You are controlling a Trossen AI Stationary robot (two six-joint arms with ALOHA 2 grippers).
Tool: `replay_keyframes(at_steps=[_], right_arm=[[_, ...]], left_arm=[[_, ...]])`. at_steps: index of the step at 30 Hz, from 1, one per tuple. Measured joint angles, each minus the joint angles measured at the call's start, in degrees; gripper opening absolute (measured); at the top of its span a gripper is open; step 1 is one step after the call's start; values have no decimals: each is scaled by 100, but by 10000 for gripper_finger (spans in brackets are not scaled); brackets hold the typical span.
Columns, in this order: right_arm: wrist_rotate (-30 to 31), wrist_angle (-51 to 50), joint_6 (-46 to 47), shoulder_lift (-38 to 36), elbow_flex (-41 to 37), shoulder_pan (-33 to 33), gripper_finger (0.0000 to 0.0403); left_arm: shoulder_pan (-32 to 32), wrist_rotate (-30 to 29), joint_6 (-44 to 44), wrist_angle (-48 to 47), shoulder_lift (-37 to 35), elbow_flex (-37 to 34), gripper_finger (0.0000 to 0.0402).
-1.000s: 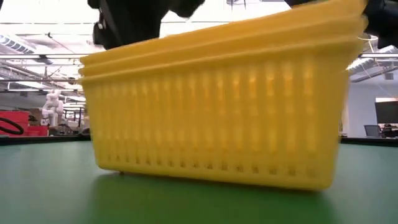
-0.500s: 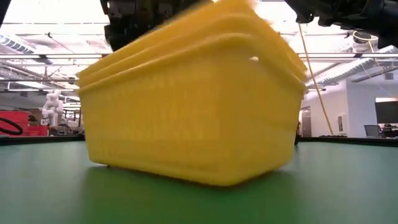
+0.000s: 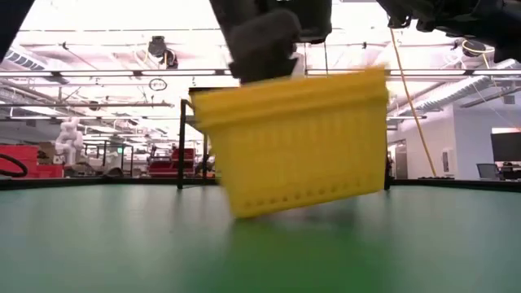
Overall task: Stack baskets on shelf by color
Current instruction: Put the stacked yellow bins on the shelf
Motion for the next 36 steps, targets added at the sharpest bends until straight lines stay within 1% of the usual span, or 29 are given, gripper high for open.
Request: replay_keyframes(at_steps=[2,5,9,13,16,20,25,31,36], right_arm=[[0,-6,-13,0,0,0,148],[0,-4,-21,0,0,0,148],[0,-6,-29,0,0,0,148],[34,-9,-67,-25,0,0,148],[374,-9,-65,-94,0,2,148],[914,-45,106,-180,0,0,148],[903,-91,187,-221,0,0,148],[901,83,449,-223,0,0,148],[898,127,522,-223,0,0,148]], left_arm=[[163,40,144,14,-22,77,79],[372,328,225,40,-44,169,101],[488,581,-117,-13,-42,323,145],[371,1010,-499,-129,-42,584,189],[93,1141,-666,-151,-47,753,209],[-337,1093,-818,-89,-44,781,214],[-870,737,-1160,426,-19,662,208],[-1322,-170,-1232,1223,-7,340,199],[-1408,-264,-1482,1237,-8,97,195]])
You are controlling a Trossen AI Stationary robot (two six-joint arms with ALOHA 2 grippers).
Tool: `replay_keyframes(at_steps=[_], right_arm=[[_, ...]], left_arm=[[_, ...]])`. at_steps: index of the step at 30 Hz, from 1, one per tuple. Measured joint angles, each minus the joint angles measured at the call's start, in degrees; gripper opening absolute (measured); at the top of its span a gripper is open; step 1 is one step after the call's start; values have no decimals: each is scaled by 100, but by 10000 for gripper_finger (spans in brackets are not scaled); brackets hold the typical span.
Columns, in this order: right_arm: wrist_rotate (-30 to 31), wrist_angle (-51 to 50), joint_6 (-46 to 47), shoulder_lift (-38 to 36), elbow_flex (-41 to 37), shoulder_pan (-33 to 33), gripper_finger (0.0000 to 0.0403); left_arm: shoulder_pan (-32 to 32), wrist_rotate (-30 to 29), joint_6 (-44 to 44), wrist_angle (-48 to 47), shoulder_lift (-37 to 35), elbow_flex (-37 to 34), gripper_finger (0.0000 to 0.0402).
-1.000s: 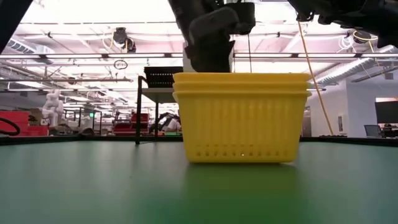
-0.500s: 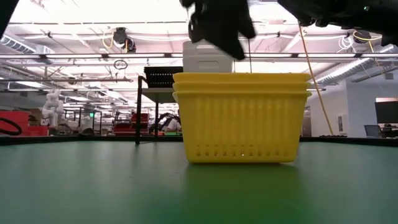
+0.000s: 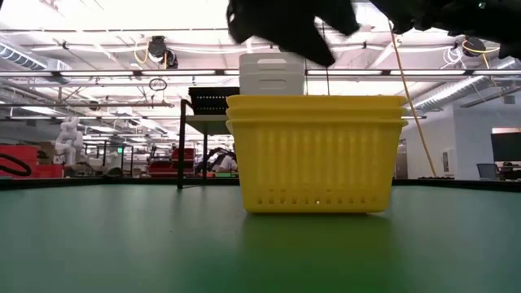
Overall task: Stack baskets on shelf by color
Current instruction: Put the stacked yellow bins on the shelf
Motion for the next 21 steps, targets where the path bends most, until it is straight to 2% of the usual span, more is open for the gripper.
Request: replay_keyframes(at_steps=[7,12,17,21], right_arm=[[0,0,-35,2,0,0,148],[32,-7,-139,-63,29,0,148],[803,-151,897,-285,301,0,143],[897,-1131,1325,-504,592,67,129]], left_arm=[[73,-5,-549,112,1,-488,198],[84,92,-526,608,3,-764,198],[80,345,-354,890,3,-1018,190],[95,410,-363,874,3,-1165,154]])
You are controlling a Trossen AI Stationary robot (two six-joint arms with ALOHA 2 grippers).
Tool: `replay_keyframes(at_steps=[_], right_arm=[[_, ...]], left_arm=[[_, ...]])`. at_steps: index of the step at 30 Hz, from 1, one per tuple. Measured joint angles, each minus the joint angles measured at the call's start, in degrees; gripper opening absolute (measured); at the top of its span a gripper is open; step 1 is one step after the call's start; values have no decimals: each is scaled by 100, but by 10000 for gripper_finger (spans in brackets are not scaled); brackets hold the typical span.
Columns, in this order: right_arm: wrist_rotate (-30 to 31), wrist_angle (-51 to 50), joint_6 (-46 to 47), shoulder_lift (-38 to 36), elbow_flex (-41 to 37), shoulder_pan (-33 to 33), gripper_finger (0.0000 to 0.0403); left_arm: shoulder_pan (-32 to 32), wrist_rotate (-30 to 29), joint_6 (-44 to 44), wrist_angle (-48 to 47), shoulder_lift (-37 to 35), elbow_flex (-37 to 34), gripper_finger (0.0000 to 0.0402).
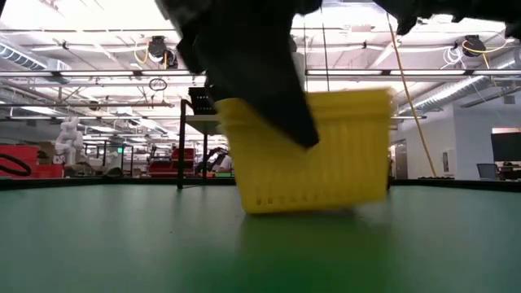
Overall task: Stack baskets on shelf by color
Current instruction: Put the stacked yellow bins on the shelf
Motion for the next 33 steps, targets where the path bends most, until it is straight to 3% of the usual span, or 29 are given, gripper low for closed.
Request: replay_keyframes(at_steps=[3,7,9,14,17,20,23,27,33], right_arm=[[49,-1109,216,-84,472,153,114],[845,-2801,528,-19,1231,567,88],[1595,-3303,528,61,1417,835,74],[3815,-3831,342,98,1470,1497,29],[4761,-3932,138,7,1476,1970,5],[5245,-3993,71,-100,1478,2387,6],[5289,-4130,106,-232,1476,2632,2],[5387,-4289,180,-345,1476,2758,1],[6246,-4442,38,-471,1416,2825,1]], left_arm=[[15,1,-23,-20,0,-65,115],[44,-4,113,-8,0,-67,46],[76,-61,353,11,-2,-65,17],[272,-101,1014,-288,-28,132,19],[475,-61,1379,-734,-75,454,12],[759,-68,1852,-1210,-103,914,11],[1063,-81,2439,-1588,-137,1445,17],[1515,50,3209,-1902,-151,2238,11],[2331,350,3709,-2106,-166,3453,16]])
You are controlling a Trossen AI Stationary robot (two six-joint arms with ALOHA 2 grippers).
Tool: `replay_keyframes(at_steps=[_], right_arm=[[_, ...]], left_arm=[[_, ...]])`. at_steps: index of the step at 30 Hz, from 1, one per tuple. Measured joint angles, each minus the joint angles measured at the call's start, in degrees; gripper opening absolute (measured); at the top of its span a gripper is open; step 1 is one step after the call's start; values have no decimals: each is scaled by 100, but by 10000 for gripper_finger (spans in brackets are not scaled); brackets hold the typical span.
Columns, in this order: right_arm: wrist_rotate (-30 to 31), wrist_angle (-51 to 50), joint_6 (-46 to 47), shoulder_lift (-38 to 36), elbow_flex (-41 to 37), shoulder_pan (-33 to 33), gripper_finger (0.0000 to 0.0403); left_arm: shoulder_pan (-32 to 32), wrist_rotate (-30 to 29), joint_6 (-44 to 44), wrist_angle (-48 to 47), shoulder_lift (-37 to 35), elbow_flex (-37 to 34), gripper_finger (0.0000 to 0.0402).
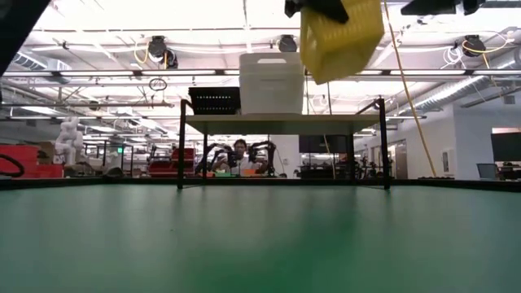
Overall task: Stack baskets on shelf by color
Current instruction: Put the stacked yellow bins on the shelf
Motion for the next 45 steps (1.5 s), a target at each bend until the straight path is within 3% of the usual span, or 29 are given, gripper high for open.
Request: replay_keyframes(at_steps=[9,15,22,26,33,39,45], right_arm=[[68,36,-274,-192,-152,-202,0],[50,32,-103,-209,-268,-342,0],[-123,72,60,-205,-271,-356,0],[-104,164,27,-210,-271,-358,0],[-96,476,-165,-206,-271,-358,0],[-107,639,-301,-200,-271,-356,0],[-110,578,-309,-192,-271,-356,0]], left_arm=[[1276,1124,744,1496,11,243,13],[1798,1512,1066,2442,11,243,11],[2106,1512,1134,2367,274,245,11],[2114,1508,1103,1873,517,232,13],[2018,1474,1095,2027,811,264,11],[1912,1152,1175,1964,886,276,29],[1791,383,1528,1887,688,232,32]])
